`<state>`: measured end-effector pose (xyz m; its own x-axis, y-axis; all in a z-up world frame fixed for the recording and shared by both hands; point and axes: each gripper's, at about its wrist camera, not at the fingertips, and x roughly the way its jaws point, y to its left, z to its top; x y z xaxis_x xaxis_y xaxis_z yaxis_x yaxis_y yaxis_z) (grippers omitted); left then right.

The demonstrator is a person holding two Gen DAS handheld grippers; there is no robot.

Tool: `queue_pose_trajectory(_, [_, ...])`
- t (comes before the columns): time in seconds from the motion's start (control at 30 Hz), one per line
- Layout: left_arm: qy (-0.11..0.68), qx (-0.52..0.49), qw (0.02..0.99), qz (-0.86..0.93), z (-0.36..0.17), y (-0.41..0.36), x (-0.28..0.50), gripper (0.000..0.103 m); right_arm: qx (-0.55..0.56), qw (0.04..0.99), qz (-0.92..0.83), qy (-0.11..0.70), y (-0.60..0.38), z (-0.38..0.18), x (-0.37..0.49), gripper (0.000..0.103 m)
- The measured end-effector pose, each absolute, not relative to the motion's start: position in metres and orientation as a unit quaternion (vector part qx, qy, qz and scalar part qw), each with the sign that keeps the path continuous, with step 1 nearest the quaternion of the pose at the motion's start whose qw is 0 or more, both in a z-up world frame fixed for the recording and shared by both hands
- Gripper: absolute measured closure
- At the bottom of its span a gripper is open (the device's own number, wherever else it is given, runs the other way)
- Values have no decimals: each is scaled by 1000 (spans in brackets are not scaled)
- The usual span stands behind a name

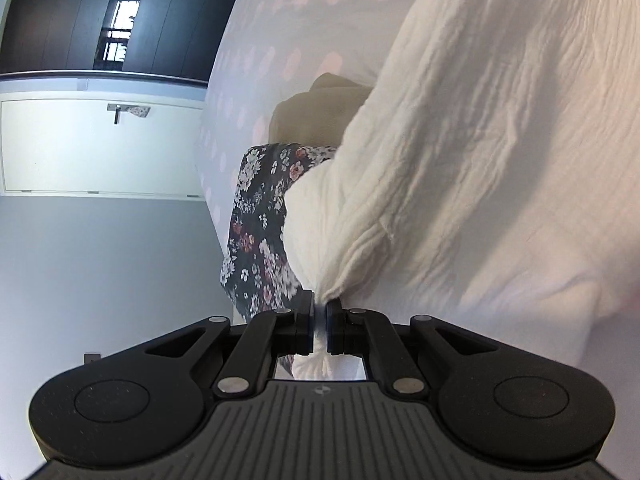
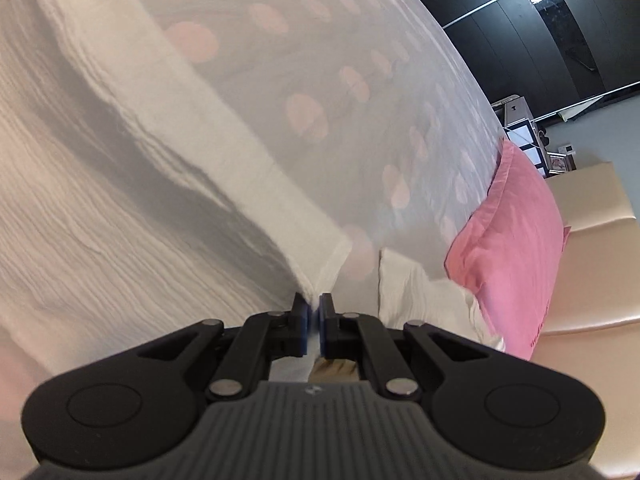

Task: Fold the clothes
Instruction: 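Lower the white cloth onto the bed and open both grippers, then move both open grippers over the folded white cloth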

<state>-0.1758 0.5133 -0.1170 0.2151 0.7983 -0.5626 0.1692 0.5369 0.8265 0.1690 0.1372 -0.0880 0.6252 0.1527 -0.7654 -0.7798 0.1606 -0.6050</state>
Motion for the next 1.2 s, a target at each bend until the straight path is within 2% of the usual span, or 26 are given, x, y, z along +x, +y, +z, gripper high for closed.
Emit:
queue_pose_trajectory(0.4, [592, 358, 655, 304, -146, 560, -148, 99, -530, 718, 331, 308, 228, -150, 241, 97])
queue_pose_trajectory(0.47, [588, 354, 656, 313, -148, 560, -148, 98, -523, 721, 325, 319, 228, -157, 244, 93])
queue_pose_trajectory(0.5, [585, 350, 658, 320, -147, 560, -149, 95, -521, 723, 319, 323, 228, -161, 246, 89])
queue_pose_trajectory(0.53, [581, 345, 661, 327, -146, 560, -150, 94, -517, 725, 314, 328, 227, -163, 248, 76])
queue_pose_trajectory(0.57, [576, 336, 665, 337, -143, 561, -152, 92, -509, 730, 310, 334, 224, -162, 249, 71])
queue_pose_trajectory(0.73, [543, 265, 697, 385, -116, 563, -162, 70, -413, 768, 303, 386, 194, -128, 264, 68])
queue_pose_trajectory(0.8, [534, 257, 704, 392, -108, 557, -169, 65, -364, 784, 296, 408, 174, -111, 267, 66])
queue_pose_trajectory(0.9, [525, 247, 712, 396, -96, 544, -185, 64, -304, 799, 284, 434, 143, -97, 269, 64])
queue_pose_trajectory(1.0, [516, 226, 718, 408, -88, 541, -194, 53, -270, 813, 266, 442, 116, -90, 265, 64])
queue_pose_trajectory(1.2, [498, 179, 729, 434, -73, 540, -210, 53, -218, 821, 268, 455, 77, -91, 239, 64])
